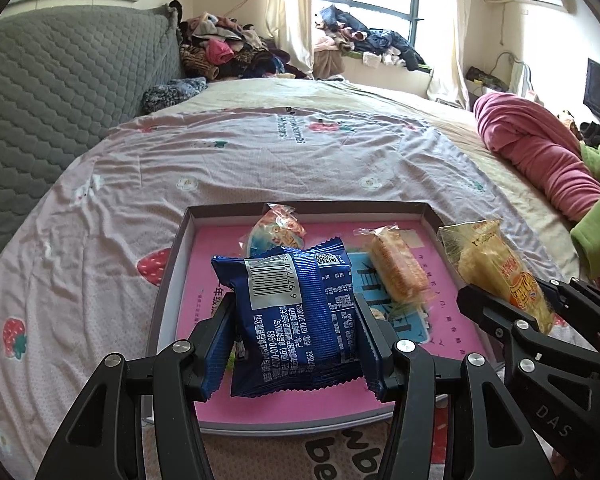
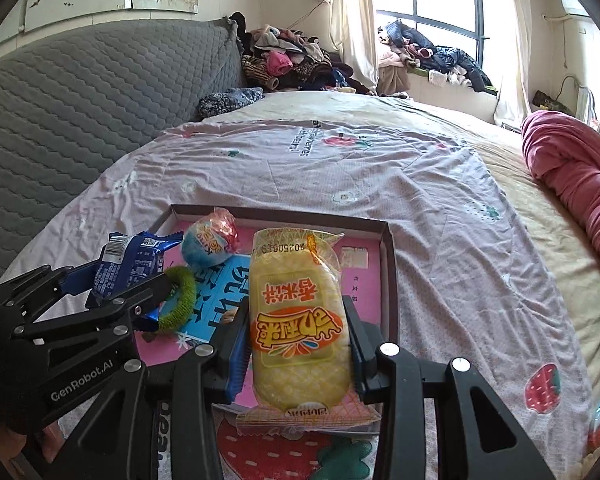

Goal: Organize objects
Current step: 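Lift and carry the blue packet with the left gripper while the right carries the bread packet to the tray, then lower both packets into the tray and open both grippers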

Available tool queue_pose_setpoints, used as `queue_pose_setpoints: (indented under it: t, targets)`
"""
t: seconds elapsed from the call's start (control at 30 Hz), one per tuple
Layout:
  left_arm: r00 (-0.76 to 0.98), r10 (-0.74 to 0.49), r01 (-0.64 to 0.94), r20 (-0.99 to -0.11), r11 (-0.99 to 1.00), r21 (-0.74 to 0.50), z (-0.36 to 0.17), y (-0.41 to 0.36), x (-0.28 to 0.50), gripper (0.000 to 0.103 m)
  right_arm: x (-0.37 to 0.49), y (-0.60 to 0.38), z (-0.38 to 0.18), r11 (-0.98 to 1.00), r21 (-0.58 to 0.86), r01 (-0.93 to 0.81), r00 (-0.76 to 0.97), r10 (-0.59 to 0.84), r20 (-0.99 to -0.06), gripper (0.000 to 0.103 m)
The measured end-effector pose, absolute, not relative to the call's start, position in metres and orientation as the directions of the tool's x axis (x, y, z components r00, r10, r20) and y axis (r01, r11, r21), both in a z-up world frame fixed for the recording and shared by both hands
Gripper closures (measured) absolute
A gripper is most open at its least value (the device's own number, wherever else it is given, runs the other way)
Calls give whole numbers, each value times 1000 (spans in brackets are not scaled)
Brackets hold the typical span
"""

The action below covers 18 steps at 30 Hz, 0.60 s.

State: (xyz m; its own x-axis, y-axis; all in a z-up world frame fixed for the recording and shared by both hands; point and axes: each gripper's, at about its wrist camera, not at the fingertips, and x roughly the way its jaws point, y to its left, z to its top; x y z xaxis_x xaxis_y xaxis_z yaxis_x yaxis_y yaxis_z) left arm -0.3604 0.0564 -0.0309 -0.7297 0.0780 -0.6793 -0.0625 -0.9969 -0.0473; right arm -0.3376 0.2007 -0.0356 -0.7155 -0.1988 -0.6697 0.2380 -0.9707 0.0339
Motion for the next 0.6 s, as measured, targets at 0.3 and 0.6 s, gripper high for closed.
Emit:
queue_pose_setpoints:
  t: [0.3,0.6]
  targets:
    - [-720,72,-62,-691,-997,-39,-49,56,-369,46,-340,202,-42,-974,20,224,-730,-182,-659,62]
    - [-696,57,-58,-716,-998,-23,-65,58,-376,46,-349,205,-59,-976,15,215,-705,-166,-689,62]
